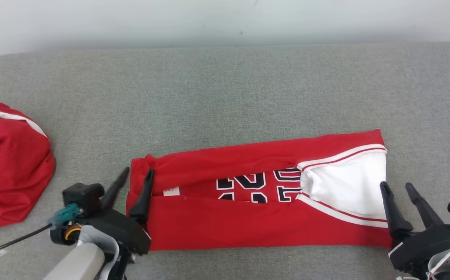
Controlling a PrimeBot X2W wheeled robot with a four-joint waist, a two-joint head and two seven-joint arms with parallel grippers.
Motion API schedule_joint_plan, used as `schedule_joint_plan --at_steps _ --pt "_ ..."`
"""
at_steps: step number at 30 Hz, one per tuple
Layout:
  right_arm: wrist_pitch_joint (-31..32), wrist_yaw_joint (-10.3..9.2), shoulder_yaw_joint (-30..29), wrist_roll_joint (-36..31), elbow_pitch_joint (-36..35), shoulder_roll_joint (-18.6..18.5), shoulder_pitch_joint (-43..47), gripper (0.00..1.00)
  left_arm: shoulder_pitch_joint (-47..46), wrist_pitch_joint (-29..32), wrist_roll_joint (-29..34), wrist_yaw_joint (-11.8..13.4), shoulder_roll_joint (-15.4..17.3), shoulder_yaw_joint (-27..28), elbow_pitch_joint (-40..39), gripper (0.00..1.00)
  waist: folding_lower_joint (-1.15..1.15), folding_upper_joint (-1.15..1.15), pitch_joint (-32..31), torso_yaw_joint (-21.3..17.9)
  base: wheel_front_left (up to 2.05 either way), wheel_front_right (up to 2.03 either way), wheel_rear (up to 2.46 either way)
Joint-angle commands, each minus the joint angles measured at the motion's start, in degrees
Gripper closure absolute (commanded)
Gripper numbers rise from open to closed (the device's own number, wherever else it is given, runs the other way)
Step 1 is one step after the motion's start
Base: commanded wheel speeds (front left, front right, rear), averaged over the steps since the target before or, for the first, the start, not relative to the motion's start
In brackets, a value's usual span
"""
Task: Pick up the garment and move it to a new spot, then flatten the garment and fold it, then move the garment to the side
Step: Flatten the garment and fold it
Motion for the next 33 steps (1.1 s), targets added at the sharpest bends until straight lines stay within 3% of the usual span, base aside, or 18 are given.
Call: schedule_joint_plan --at_steps 1,7,13,21,33 --pt "0.03 -0.14 -0.58 -0.30 -0.75 0.39 0.52 0.00 1.28 -0.38 1.63 0.27 -0.26 1.88 -0.70 0.00 0.00 0.01 -0.35 0.24 0.00 0.00 0.00" --pt "1.47 -0.14 -2.55 -1.29 -0.33 -0.63 -1.15 0.00 6.97 -0.35 10.15 0.68 -2.99 13.99 -7.11 0.00 0.00 0.01 -1.03 0.76 0.00 0.00 0.00" --pt "3.30 -0.14 -2.79 -3.62 4.13 -1.94 -4.32 0.00 13.74 -0.37 21.09 -1.11 -7.78 24.34 -12.29 0.00 0.00 0.01 -1.06 2.17 0.00 0.00 0.00" --pt "2.77 -0.14 -2.79 -4.41 11.52 -2.65 -6.04 0.00 17.90 -0.37 29.61 -5.82 -13.34 31.52 -12.56 0.00 0.00 0.01 -1.65 4.30 0.00 0.00 0.00" --pt "3.70 -0.14 2.96 -4.37 25.28 -2.53 -11.79 0.00 23.01 -0.38 38.16 -8.99 -17.99 39.86 -15.59 0.00 0.00 0.01 -2.39 4.09 0.00 0.00 0.00"
